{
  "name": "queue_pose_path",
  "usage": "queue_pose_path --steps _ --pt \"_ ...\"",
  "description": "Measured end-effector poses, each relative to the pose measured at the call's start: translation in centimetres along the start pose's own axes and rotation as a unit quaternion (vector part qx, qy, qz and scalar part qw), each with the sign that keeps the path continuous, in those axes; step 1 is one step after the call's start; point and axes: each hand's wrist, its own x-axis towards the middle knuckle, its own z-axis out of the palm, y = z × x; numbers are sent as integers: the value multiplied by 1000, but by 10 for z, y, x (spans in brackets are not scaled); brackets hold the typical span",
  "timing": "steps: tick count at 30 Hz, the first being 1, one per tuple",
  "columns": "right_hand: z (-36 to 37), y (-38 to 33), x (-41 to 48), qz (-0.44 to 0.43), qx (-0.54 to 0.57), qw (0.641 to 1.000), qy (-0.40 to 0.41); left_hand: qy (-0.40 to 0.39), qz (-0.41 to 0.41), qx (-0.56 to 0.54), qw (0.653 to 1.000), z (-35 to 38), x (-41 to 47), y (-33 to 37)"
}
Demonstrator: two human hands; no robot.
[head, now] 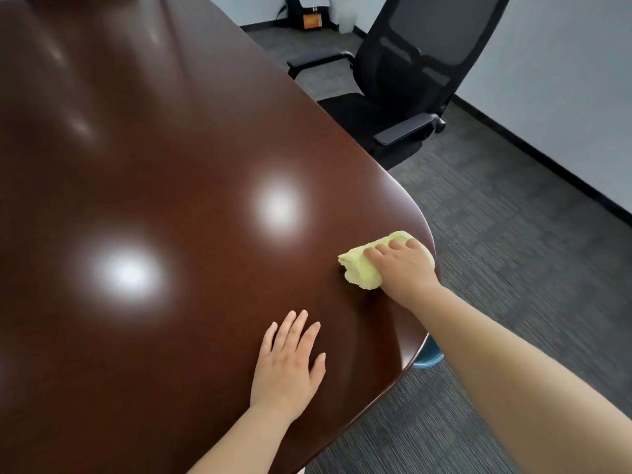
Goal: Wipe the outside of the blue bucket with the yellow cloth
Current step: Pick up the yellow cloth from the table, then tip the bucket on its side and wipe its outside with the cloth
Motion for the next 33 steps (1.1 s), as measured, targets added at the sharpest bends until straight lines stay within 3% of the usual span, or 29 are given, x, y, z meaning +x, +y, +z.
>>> queue_pose_path --steps 3,6,9,13,20,25,33 --pt "-11 0 -13 20 52 998 41 -44 -19 -31 998 -3 -3 -1" --pt "-21 2 -44 81 169 977 100 -12 -62 -213 975 -1 7 1" --pt "-30 6 -83 146 280 937 148 35 -74 -434 897 -22 20 32" --pt "-37 12 -136 181 340 907 169 -56 -23 -606 793 -44 30 93" --pt "-15 43 -220 180 373 884 219 -117 31 -684 719 -40 26 195" --pt "17 97 -286 142 408 880 199 -127 9 -672 729 -14 15 276" --pt "82 178 -345 135 555 803 170 -172 -25 -699 694 29 32 370"
